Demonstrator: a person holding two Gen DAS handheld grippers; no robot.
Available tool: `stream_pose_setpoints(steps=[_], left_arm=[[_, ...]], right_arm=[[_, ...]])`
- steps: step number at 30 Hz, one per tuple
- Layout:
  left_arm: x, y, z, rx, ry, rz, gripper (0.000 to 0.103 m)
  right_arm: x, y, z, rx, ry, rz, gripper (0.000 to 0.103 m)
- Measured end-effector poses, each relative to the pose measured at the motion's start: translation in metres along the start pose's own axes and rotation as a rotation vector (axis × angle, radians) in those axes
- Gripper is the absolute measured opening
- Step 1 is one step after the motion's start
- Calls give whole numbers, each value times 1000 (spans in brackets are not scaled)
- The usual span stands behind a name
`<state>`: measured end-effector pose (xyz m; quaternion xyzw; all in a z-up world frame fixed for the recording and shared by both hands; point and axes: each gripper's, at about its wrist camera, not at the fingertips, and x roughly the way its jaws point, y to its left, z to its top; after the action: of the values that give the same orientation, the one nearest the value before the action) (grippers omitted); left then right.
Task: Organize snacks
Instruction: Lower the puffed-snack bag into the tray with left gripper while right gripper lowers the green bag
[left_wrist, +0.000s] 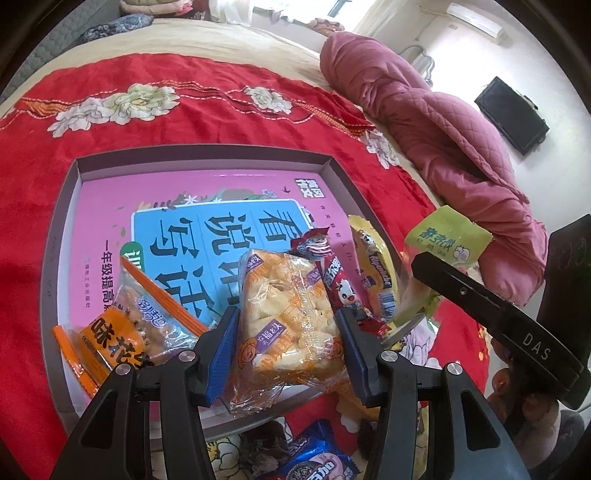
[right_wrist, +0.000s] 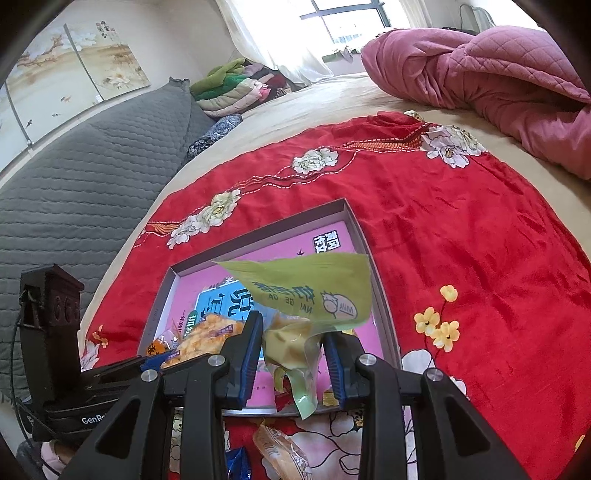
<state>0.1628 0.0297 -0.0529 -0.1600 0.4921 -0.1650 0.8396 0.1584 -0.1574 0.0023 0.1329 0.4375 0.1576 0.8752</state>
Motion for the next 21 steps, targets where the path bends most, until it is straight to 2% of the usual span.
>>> stream_pose_setpoints(steps=[17,21], left_arm=[[2,3,0,-1,5,24,55],[3,2,0,5,2,24,55]], right_arm=[[18,-2,-7,-1,46,-22,33],[24,0,-8,-17,50,-49,33]])
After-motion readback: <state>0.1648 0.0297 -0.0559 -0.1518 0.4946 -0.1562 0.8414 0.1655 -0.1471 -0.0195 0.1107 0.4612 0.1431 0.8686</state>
